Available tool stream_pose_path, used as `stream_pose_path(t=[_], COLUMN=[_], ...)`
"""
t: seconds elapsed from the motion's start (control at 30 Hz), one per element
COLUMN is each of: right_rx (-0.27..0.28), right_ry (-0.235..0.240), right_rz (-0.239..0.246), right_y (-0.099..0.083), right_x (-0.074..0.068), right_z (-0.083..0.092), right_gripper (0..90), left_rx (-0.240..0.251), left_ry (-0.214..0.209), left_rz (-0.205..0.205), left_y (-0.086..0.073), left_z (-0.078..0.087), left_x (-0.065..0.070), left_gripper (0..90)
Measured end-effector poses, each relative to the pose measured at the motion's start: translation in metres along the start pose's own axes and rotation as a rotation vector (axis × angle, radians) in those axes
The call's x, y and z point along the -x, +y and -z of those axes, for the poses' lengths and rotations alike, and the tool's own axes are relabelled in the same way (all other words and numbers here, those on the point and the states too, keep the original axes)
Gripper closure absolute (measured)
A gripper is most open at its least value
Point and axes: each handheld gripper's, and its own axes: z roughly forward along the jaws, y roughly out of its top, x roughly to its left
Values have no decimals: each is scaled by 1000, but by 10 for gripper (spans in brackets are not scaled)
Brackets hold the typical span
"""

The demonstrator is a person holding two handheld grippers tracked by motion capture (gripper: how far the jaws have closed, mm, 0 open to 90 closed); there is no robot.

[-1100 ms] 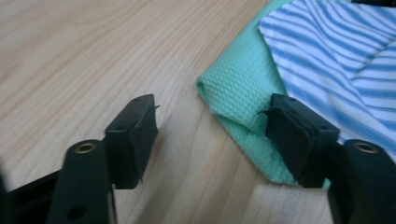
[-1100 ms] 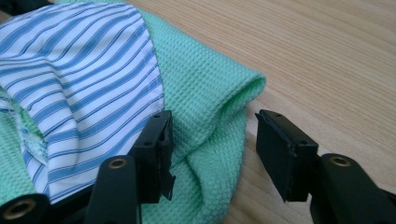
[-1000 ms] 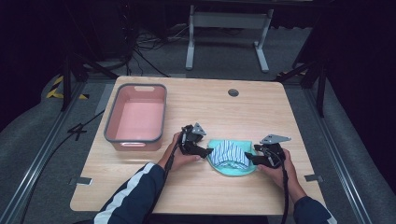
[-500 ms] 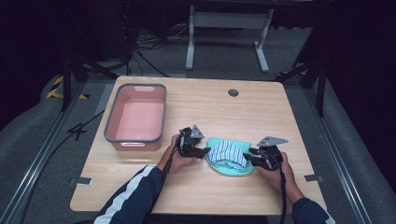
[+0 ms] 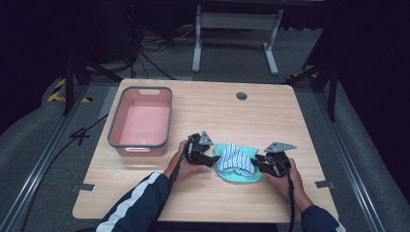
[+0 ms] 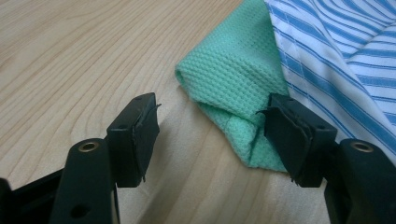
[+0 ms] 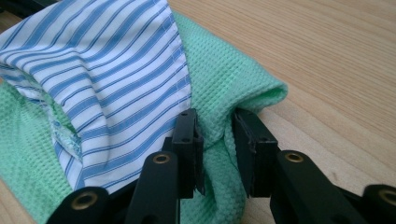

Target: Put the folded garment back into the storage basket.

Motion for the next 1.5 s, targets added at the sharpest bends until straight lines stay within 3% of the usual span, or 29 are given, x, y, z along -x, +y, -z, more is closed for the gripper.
stream_pose_path(t=[0.17,0.33,0.57,0.77,1.03,1.3,1.5], right_rx=[1,-1,-4,-3,60,92,107], right_ry=[9,24,43,35,48,69,57], right_rz=[8,3,-18,-9,1,0,8], right_y=[0,0,0,0,8,14,22], right_x=[1,0,-3,-4,-6,-7,-11], right_z=[0,0,1,4,22,34,40], right_gripper=[740,765,802,819,824,824,827], left_rx=[3,14,18,0,15,14,23], left_ry=[-7,-21,-42,-75,-74,-72,-54], left_rz=[-11,-12,-12,-19,-114,-113,-124], left_y=[0,0,0,2,20,23,26], left_z=[0,1,1,4,27,33,39], left_x=[3,6,5,6,19,20,24], left_gripper=[396,640,822,851,854,855,855])
